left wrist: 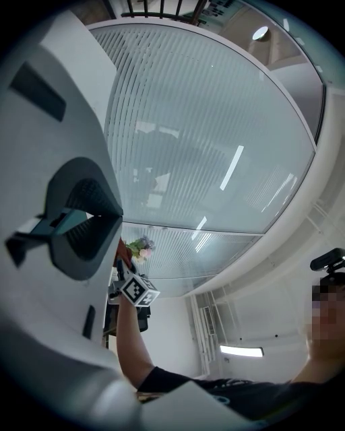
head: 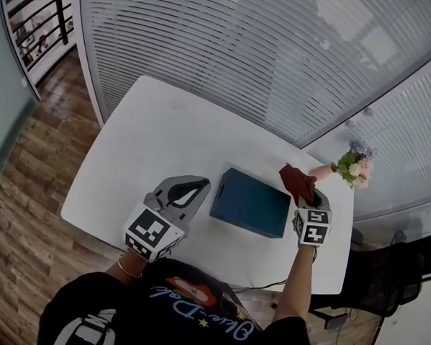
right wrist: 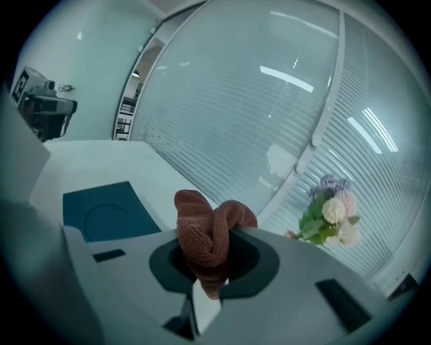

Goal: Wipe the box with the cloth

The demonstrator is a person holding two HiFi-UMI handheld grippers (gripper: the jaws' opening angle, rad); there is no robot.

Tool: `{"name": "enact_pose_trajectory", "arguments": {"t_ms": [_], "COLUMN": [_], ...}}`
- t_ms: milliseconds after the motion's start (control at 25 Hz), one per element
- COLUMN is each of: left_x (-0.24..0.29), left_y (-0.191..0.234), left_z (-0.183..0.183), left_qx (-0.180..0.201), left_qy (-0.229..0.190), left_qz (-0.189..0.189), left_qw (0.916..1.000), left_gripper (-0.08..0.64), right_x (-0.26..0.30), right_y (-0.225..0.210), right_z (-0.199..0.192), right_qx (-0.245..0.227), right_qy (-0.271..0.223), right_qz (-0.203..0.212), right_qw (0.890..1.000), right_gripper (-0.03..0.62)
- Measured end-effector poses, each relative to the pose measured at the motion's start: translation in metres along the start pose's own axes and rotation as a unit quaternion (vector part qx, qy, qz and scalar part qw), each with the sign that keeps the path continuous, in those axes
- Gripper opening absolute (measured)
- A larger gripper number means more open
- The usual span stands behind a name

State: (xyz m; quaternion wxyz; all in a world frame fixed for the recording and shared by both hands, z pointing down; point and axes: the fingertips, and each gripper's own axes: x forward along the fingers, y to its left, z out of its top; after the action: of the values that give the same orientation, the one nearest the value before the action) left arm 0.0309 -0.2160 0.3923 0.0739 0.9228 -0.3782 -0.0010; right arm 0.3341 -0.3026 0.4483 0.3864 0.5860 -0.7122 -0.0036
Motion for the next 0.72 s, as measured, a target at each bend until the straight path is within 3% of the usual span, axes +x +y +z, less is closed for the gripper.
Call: {"name": "enact_pose_trajectory", "arguments": {"t_ms": [200,360,480,720], "left_x": [-0.005,-0.009,-0.010,-0.014], "left_y": [0.005,0.009,0.010,0.012], "left_z": [0.003,0.002,0.001,0.000], "left_qx": [0.001,0.000,-0.001,-0.002], "left_qy": [-0.004,-0.003,-0.002,0.000], "left_qz": [0.009,0.018,0.021,0.027], "left_qw": [0.9999,0.9998,0.9998,0.9996], "left_gripper": [0.003,0.003,0.003,0.003], "right_x": [-0.008,-0.010,0.003,0.033], "right_y": [0.056,0.114,0.152,0.182], "right_z": [0.075,0.110,0.112,0.078], "right_qx": [-0.023,0.039,0.069,-0.069], "right_qy": [-0.095,-0.146,-0.141,-0.060], "right_qz": [0.061,0.156,0.213,0.185], "right_qw": [0.993,0.976,0.964,0.979], "right_gripper": [0.034,0.034,0.034,0.034]}}
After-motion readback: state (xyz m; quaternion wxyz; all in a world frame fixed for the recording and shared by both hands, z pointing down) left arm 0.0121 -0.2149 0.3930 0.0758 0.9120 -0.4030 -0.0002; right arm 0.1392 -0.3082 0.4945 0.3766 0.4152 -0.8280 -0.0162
